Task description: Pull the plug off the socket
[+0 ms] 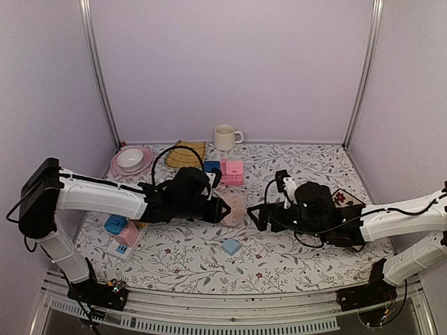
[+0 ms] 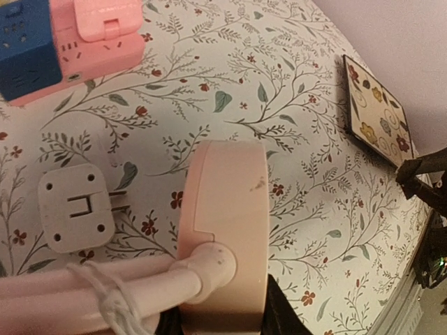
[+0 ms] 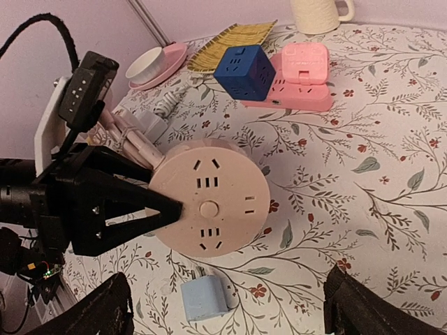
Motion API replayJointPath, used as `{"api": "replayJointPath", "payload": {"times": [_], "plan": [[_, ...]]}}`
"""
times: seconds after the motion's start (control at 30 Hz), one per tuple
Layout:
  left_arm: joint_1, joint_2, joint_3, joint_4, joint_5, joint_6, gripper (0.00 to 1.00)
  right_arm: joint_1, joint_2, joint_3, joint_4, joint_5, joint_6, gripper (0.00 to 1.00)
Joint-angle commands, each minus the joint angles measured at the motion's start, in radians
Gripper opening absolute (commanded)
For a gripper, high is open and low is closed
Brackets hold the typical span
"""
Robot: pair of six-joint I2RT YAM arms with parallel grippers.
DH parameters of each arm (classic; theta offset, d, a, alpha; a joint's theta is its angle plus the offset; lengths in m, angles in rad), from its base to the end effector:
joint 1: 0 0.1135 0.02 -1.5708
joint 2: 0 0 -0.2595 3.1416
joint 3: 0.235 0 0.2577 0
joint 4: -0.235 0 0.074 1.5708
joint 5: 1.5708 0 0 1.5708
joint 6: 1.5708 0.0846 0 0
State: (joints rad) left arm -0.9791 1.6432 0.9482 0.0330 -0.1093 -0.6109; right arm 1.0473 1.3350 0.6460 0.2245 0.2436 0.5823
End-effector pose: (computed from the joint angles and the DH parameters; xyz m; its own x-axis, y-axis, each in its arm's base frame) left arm 0.2276 -0.3222 0.1607 -0.7266 0.0589 -0.6846 0.4399 0.8053 -0.3975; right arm 0.1829 0.2761 0.1829 -0.5900 0.0455 -0.8061 -0.4888 0.7746 0.4014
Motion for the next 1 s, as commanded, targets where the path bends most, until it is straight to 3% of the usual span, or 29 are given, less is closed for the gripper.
{"api": "replayJointPath", "payload": {"times": [0.0,0.37,0.57,0.63,0.97], "plan": [[-0.031,0.095,0.141,0.074,0.087,0.045,0.03,0.000,-0.108,-0.046,-0.089,0.129,0.006,0.98],[-0.096,0.387,0.403,0.048,0.285,0.035,0.05,0.000,-0.290,-0.074,-0.198,0.212,-0.001,0.99],[-0.127,0.472,0.458,0.044,0.362,0.017,0.08,-0.002,-0.347,-0.083,-0.252,0.265,-0.009,0.99],[-0.129,0.487,0.458,0.049,0.373,0.008,0.15,-0.003,-0.366,-0.085,-0.263,0.271,-0.010,0.99],[-0.134,0.474,0.451,0.047,0.324,0.018,0.65,-0.007,-0.405,-0.071,-0.300,0.281,-0.020,0.99]]}}
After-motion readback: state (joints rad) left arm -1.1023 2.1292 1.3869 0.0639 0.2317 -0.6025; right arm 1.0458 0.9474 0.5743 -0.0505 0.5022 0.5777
